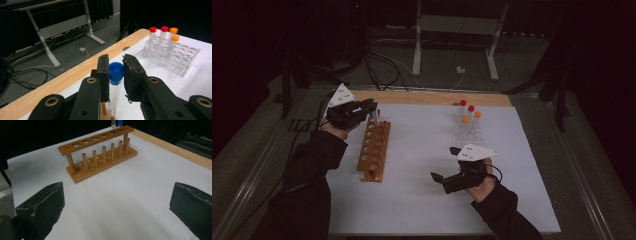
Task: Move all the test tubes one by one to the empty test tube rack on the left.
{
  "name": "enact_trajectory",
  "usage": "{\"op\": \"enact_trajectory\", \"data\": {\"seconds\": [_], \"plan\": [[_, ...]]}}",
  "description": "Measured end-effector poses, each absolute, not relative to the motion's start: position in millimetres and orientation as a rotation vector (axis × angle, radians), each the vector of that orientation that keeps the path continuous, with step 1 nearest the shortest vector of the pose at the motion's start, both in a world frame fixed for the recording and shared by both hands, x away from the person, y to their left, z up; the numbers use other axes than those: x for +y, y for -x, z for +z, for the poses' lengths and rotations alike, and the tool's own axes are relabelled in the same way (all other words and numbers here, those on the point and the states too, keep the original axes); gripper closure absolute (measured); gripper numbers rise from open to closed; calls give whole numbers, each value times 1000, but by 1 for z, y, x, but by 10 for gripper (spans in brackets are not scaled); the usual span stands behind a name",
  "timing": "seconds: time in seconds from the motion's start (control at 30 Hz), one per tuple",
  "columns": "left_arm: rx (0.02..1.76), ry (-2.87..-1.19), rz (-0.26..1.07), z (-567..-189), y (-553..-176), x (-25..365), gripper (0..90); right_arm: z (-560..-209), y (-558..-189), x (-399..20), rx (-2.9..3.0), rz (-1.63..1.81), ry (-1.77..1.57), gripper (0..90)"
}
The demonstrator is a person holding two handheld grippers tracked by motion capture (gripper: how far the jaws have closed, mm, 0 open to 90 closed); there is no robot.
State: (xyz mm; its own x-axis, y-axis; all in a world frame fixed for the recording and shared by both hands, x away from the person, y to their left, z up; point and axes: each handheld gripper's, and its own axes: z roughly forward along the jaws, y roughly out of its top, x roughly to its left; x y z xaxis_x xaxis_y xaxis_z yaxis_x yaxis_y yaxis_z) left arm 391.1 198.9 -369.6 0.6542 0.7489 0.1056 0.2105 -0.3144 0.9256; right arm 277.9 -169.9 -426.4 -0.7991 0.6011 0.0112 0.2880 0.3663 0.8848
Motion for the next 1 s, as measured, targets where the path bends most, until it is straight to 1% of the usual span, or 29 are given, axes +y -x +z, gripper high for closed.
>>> {"op": "enact_trajectory", "data": {"seconds": [0.23, 0.63, 1.0], "plan": [[824, -1863, 678, -383, -401, 208, 772, -425, -278, -172, 2303, 1420, -783, 0], [886, -1884, 629, -415, -410, 209, 772, -427, -278, -174, 2302, 1433, -793, 0], [902, -1885, 606, -436, -412, 209, 772, -426, -278, -176, 2299, 1446, -795, 0]]}}
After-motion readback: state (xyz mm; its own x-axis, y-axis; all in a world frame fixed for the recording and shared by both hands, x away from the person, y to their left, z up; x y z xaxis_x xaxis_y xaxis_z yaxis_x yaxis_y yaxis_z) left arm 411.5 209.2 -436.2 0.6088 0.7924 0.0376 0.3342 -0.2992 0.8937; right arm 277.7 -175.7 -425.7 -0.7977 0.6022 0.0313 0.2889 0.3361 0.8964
